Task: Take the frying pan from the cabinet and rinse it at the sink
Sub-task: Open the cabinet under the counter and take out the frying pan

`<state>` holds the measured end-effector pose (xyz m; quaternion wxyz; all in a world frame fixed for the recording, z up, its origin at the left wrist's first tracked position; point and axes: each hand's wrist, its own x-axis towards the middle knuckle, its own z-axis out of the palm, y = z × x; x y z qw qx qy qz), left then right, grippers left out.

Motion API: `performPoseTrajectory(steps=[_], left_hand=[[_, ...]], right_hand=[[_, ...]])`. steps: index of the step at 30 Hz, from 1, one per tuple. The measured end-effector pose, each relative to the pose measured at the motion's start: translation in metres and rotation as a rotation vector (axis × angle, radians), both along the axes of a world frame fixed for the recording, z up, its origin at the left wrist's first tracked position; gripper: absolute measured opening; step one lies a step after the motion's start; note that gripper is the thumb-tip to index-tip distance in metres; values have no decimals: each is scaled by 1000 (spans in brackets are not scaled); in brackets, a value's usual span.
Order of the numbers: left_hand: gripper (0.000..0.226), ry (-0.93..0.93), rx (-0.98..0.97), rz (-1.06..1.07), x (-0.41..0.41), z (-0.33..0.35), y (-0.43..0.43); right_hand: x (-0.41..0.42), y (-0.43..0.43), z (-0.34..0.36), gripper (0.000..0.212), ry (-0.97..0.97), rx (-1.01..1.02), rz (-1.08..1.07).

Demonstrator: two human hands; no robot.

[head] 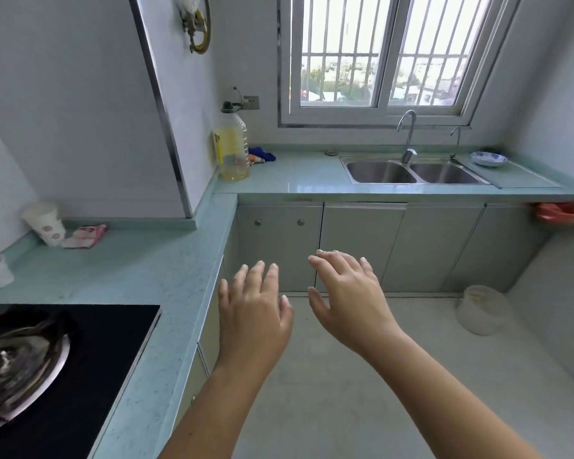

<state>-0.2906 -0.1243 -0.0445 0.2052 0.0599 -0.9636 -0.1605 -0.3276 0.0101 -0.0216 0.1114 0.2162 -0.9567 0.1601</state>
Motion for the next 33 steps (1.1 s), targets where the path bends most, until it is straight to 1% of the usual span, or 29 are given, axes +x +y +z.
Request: performPoseTrajectory(steps=[10,14,17,21,24,26,33], left_hand=[[47,-25,8,-11,-99,-24,2],[48,4,-93,-34,-155,-32,6],[48,11,-134,4,-205,-28,7],[49,-28,-102,50,-263,-16,18],[49,22,-169,73,-302,-12,26],[49,55,-190,92,-322,-12,29],[48,9,-181,153,-366,-26,6]], right_hand=[[-99,-2,-28,46,-54,-11,-17],[-160,6,-35,47,-44,-13,-10],[-213,7,-35,47,-32,-34,29],[-276,13,-30,47,-44,-39,64],[-321,19,-28,47,-43,-48,95],[-346,18,-30,48,-57,-47,113],[-399,-8,-53,48,-125,-29,190]])
